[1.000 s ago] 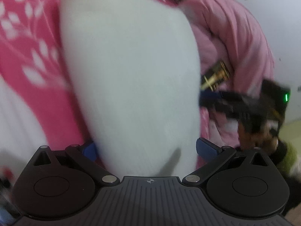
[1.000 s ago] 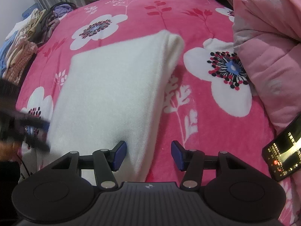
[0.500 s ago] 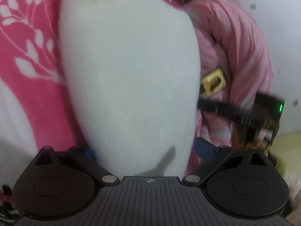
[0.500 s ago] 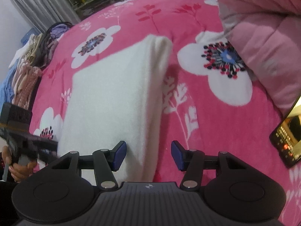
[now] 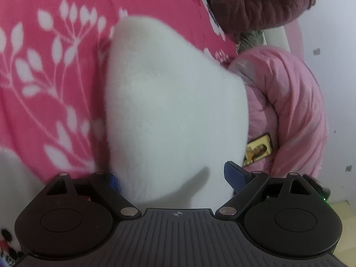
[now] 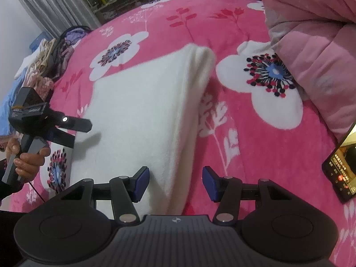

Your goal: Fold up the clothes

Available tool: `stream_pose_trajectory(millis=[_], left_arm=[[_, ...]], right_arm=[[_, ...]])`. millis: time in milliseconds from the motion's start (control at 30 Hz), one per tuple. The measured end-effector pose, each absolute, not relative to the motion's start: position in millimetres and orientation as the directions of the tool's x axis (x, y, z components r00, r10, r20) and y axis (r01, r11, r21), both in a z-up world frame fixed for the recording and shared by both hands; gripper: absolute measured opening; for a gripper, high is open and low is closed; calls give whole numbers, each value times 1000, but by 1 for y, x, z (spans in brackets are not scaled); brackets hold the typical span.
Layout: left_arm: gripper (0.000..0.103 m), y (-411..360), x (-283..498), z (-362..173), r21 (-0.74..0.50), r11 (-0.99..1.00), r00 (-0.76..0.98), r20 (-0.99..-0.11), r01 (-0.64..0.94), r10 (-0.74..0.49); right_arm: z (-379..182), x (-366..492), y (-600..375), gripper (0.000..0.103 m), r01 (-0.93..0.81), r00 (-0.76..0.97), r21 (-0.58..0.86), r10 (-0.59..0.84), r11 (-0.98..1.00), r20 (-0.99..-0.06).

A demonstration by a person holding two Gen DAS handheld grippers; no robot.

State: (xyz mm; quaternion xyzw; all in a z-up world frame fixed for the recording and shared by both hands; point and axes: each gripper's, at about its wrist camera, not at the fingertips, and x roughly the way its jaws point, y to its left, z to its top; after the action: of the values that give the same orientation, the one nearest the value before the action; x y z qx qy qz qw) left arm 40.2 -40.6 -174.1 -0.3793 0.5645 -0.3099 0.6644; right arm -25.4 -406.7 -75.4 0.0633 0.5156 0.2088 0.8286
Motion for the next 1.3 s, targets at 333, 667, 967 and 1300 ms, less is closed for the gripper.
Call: stream_pose_trajectory(millis=[333, 667, 967, 1300], left_arm=[[92, -50, 32, -164, -798, 596, 168, -577, 91, -799], [92, -51, 31, -174, -787, 605, 161, -585, 125, -795], [86, -44, 33, -183, -820, 559, 165, -538, 126, -826], [84, -43, 32, -184, -825, 553, 172, -532, 119, -829]], right_arm=[[-80, 35, -433, 61, -173, 433, 599, 607, 781, -667], [-125, 113, -440, 71, -50, 448, 723, 662, 689, -600], [-170, 102, -421, 87, -9, 335, 818, 772, 575, -540], [-168, 63, -413, 93, -58, 218, 833, 821, 550, -527]])
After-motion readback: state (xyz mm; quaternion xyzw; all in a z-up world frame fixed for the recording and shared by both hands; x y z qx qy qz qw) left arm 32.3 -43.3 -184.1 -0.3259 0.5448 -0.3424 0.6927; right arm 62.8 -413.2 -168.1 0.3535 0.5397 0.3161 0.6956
